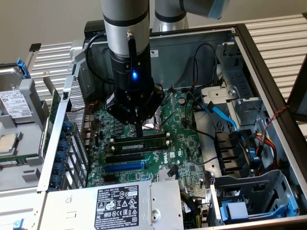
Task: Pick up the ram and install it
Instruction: 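Press down the ram until it locks into place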
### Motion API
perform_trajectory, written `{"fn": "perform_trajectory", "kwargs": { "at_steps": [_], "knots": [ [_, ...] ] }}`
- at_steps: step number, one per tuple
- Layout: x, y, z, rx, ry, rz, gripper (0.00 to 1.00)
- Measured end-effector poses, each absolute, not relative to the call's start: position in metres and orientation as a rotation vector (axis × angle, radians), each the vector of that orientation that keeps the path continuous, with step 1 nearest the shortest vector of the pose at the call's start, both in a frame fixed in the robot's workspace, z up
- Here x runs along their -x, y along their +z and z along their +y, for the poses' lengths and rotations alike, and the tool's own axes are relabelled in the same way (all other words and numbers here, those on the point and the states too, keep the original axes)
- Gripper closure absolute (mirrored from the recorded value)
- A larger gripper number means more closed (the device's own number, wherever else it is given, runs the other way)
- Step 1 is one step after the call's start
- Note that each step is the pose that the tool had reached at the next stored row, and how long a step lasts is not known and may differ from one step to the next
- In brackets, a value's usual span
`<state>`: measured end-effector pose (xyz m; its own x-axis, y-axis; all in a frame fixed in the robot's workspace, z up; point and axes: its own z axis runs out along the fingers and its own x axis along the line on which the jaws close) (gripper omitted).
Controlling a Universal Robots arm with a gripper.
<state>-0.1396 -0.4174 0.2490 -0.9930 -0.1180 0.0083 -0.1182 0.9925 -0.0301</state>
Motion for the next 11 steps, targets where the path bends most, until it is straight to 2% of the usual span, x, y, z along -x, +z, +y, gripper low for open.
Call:
{"fn": "perform_trajectory", "kwargs": {
  "at_steps": [11],
  "knots": [
    [0.1396,0.2489,-0.4174,-0.092,0.048,-3.132,0.89]
  ]
}}
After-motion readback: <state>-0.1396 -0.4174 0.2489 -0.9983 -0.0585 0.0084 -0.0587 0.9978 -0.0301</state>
